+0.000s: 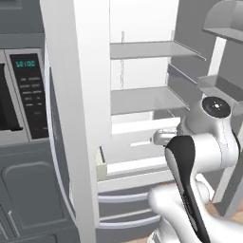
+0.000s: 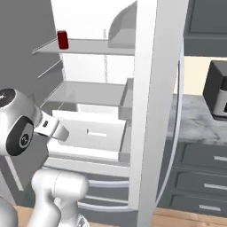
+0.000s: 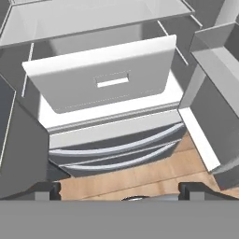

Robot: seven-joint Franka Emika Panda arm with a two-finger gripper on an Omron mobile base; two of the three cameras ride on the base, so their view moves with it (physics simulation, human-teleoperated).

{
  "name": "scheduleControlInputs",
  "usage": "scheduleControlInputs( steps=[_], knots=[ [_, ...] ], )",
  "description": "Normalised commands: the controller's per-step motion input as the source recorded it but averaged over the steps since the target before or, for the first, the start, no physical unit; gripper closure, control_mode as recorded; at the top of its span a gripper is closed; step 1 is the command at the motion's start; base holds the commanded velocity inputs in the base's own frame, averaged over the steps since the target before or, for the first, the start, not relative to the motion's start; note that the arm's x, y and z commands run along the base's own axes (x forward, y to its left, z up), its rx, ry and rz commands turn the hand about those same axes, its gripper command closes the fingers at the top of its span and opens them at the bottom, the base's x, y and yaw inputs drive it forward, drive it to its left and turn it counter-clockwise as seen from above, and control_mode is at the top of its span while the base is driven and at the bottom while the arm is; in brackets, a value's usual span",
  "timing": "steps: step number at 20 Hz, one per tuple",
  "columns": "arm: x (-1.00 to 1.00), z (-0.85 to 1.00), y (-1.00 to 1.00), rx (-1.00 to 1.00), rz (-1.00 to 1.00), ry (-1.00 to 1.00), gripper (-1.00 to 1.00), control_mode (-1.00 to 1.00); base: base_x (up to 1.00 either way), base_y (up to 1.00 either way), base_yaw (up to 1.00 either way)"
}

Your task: Open the fridge, grab two sodas, and place both sodas inside the bowl with ice on the dining counter.

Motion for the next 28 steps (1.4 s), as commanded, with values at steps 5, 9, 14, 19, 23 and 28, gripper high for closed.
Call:
scheduleControlInputs(
  steps=[5,9,14,19,23,28],
  knots=[
    [0.00,0.00,0.00,0.00,0.00,0.00,-1.00,1.00,0.59,-0.33,0.17],
    [0.00,0.00,0.00,0.00,0.00,0.00,-1.00,1.00,0.86,-0.13,0.10],
    [0.00,0.00,0.00,0.00,0.00,0.00,-1.00,1.00,0.99,-0.04,0.06],
    [0.17,0.02,0.00,0.00,0.06,-0.13,-1.00,-1.00,0.55,-0.01,0.03],
    [0.34,0.40,0.04,0.00,0.23,-0.50,-1.00,-1.00,0.00,0.00,0.00],
    [0.42,0.52,0.05,-0.01,0.21,-0.48,-1.00,-1.00,0.00,0.00,0.00]
  ],
)
